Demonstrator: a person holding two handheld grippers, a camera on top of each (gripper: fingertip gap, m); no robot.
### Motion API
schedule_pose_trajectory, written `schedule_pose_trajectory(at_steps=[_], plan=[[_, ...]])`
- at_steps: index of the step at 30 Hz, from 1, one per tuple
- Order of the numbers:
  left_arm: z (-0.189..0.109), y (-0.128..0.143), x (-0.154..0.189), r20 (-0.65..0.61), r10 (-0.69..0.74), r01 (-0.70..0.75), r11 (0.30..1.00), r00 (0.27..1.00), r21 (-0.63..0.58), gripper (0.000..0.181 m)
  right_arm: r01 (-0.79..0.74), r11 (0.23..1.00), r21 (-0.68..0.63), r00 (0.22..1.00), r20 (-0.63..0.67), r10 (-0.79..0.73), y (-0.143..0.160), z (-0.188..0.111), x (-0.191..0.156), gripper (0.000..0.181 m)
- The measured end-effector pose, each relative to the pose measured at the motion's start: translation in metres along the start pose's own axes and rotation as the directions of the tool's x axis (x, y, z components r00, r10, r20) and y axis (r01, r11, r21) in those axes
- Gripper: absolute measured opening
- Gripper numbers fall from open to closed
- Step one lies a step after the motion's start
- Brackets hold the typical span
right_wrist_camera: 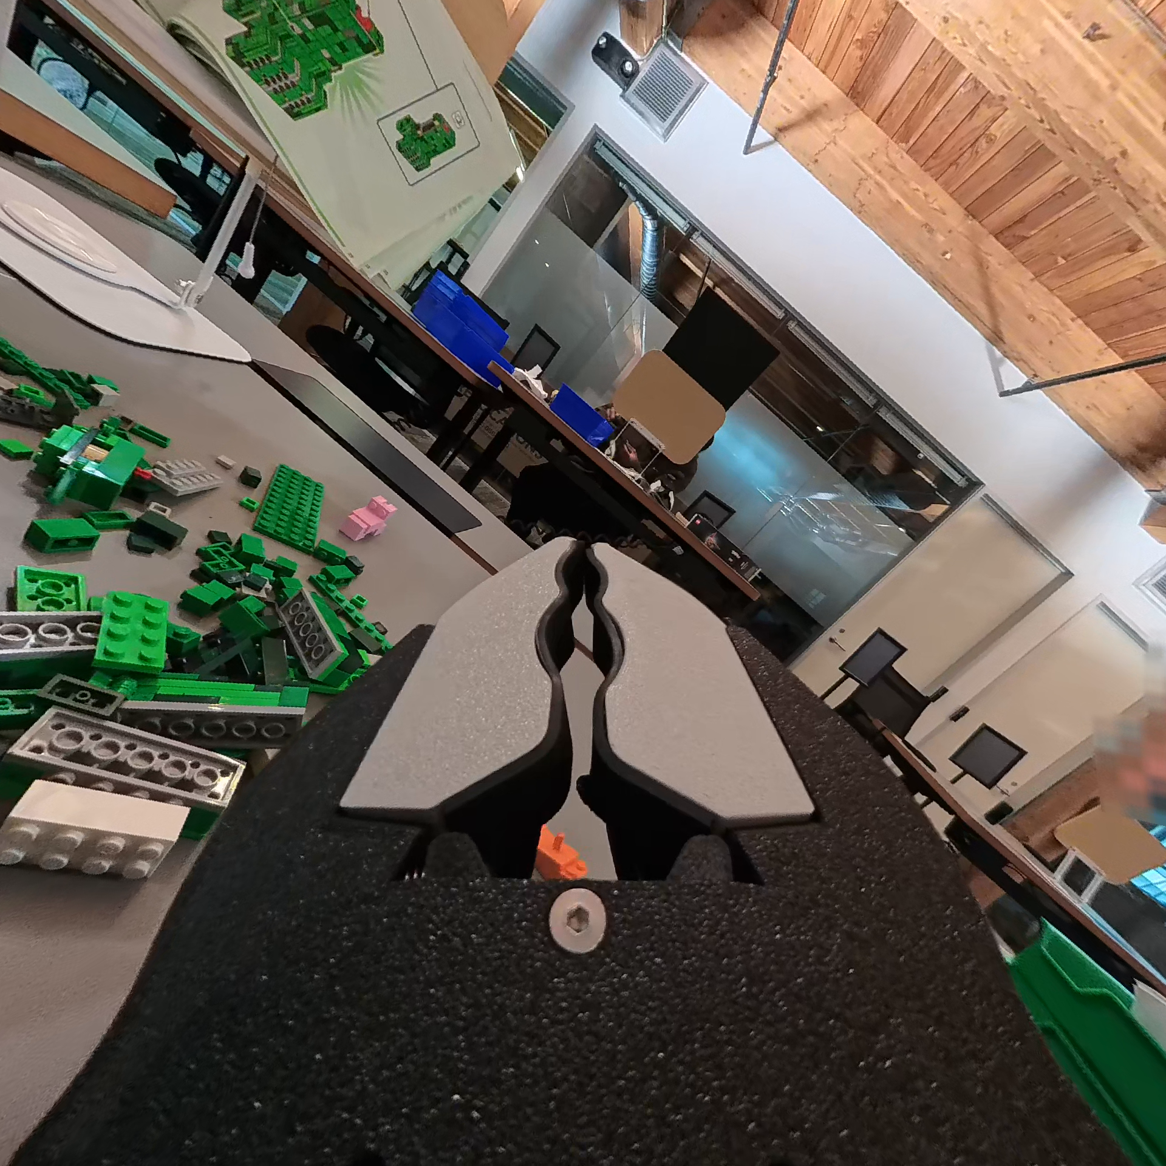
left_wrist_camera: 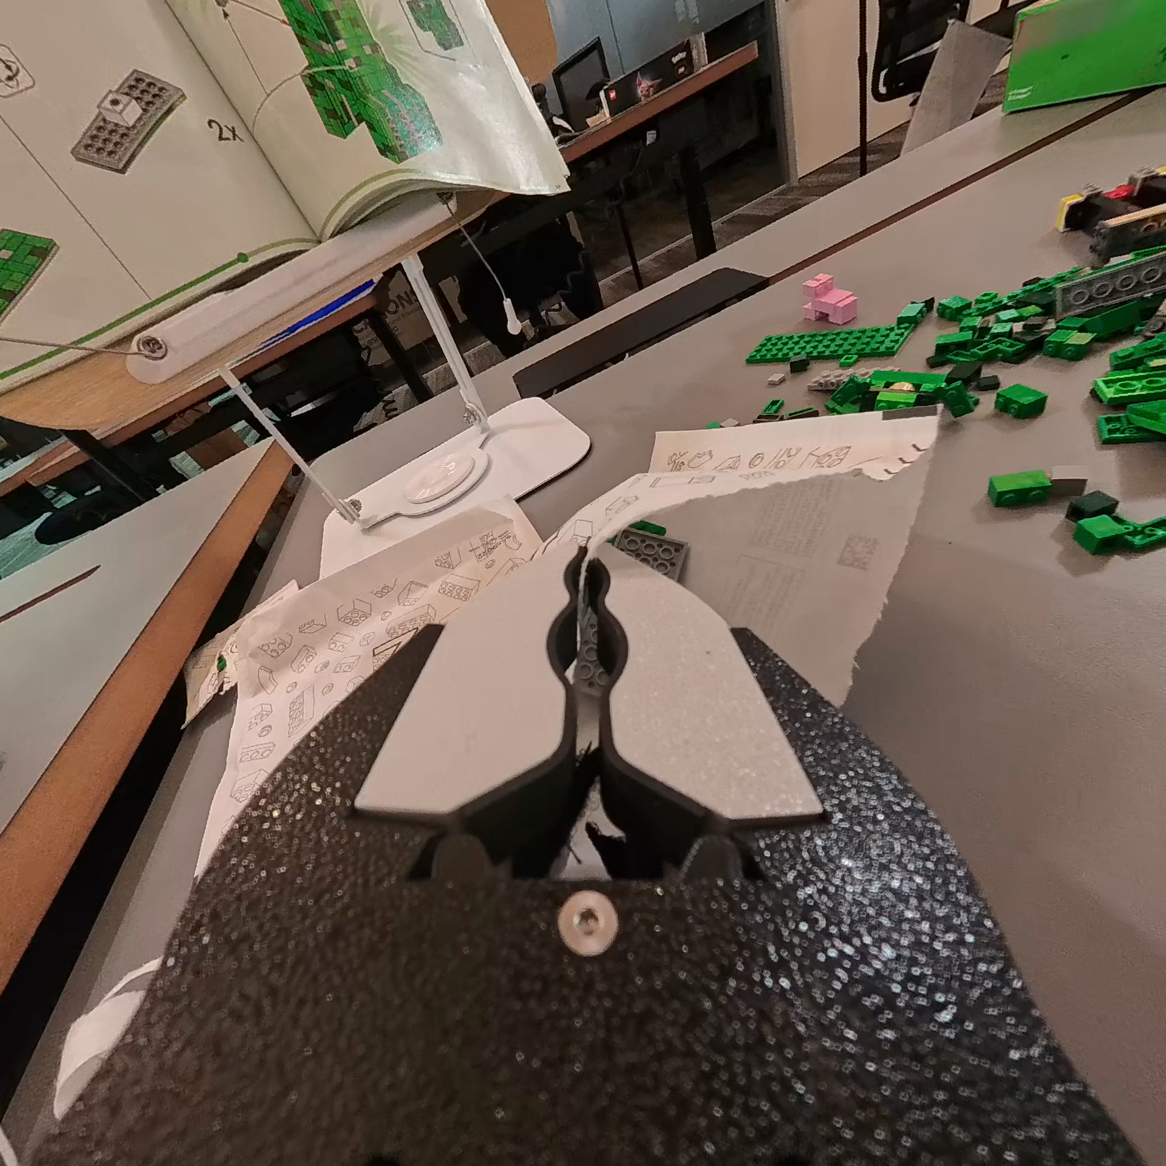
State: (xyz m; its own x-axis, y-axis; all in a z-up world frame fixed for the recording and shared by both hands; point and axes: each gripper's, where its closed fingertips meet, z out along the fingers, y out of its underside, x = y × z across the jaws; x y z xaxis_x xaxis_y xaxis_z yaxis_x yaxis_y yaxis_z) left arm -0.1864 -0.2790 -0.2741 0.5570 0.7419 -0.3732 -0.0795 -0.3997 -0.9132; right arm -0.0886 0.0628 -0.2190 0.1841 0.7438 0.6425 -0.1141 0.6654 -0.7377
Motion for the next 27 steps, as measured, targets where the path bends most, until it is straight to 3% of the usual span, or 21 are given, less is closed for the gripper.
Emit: schedule_pose_trajectory(at_steps=[18, 27], plan=[[0.0, 0.001, 0.0, -0.002, 0.0, 0.0, 1.0, 1.0, -0.001, 0.0, 0.004, 1.0, 0.008, 1.0, 0.013, -0.004, -0.002, 0.0, -0.003, 0.0], [0.0, 0.001, 0.001, -0.002, 0.002, -0.002, 1.0, 1.0, -0.002, 0.0, 0.183, 0.982, 0.056, 0.975, 0.115, -0.188, -0.016, 0.001, -0.042, 0.0]])
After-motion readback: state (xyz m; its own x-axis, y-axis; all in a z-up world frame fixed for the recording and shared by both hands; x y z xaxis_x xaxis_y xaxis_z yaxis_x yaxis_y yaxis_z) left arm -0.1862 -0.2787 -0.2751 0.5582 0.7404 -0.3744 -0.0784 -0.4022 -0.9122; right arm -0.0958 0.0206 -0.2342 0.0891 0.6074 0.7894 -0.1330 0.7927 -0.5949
